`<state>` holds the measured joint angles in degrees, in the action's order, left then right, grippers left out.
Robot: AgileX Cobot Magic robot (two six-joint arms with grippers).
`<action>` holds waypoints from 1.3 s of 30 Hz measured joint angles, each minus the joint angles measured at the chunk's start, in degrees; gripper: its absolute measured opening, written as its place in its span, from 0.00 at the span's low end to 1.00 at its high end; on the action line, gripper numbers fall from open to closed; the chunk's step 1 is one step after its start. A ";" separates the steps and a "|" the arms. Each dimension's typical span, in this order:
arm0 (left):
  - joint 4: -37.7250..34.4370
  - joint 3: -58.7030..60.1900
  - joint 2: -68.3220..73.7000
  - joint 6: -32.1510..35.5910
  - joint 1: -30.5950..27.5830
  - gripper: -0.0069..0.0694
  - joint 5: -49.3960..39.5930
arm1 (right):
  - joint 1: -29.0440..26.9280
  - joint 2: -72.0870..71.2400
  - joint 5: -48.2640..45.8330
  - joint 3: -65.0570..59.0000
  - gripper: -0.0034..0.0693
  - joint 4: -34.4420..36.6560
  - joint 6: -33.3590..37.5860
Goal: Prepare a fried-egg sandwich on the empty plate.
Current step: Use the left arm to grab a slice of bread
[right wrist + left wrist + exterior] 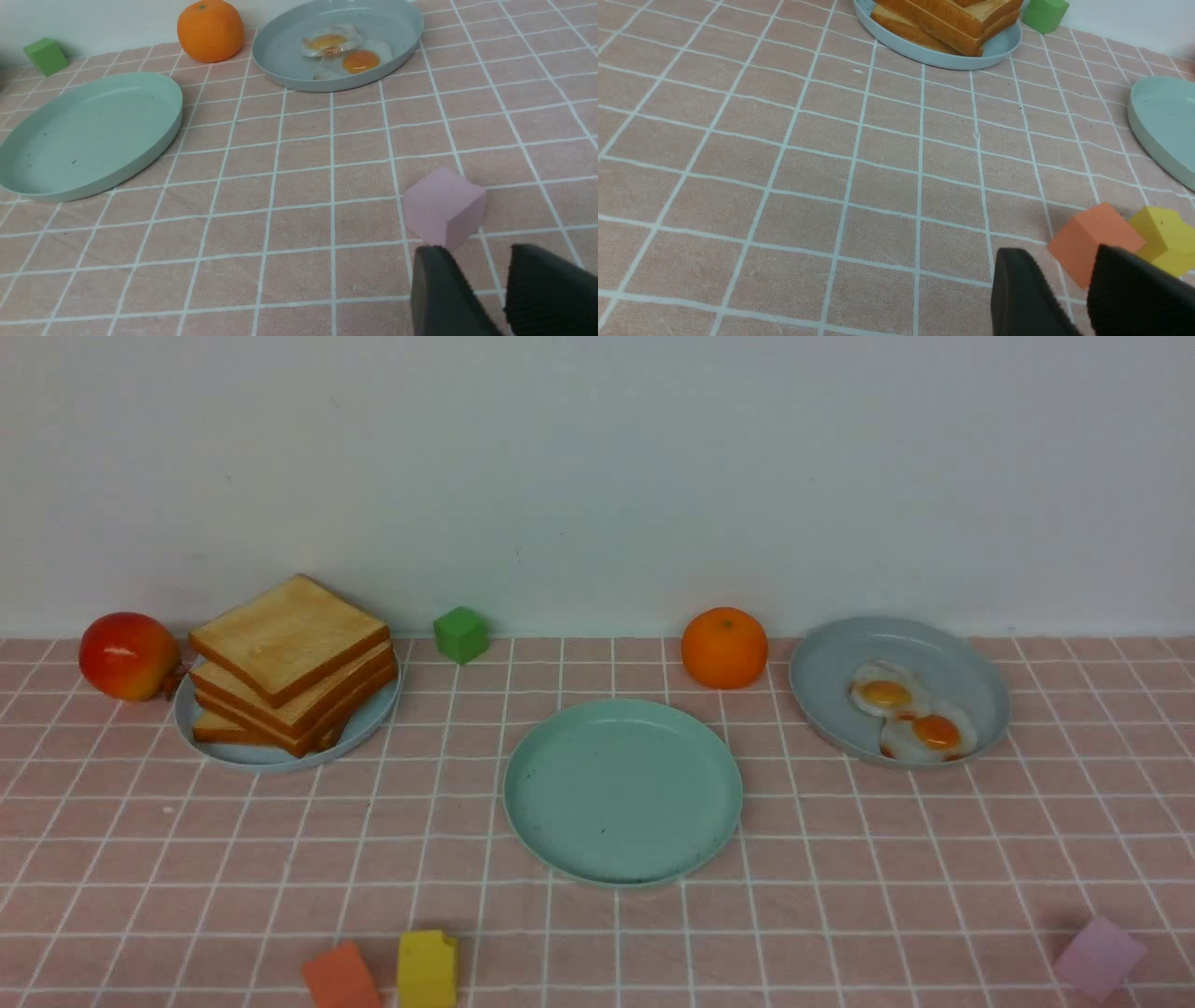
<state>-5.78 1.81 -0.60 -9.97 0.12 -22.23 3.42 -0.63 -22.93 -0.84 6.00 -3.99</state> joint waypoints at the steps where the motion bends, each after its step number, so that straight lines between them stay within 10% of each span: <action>1: 0.00 0.00 0.00 0.00 0.00 0.40 0.00 | 0.00 0.00 0.00 0.00 0.38 0.00 0.00; 22: -0.02 0.00 0.00 0.00 0.00 0.40 0.93 | 0.00 0.00 0.00 0.00 0.38 0.00 0.00; 32: -28.25 0.00 0.00 -11.83 0.00 0.40 17.21 | 0.00 0.00 0.00 0.00 0.38 0.00 0.00; 39: -32.06 -1.35 0.00 -12.43 0.00 0.32 16.94 | 0.00 0.00 0.00 0.00 0.38 0.00 0.00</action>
<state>-37.84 0.46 -0.60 -22.40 0.12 -5.29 3.42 -0.63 -22.93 -0.84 6.00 -3.99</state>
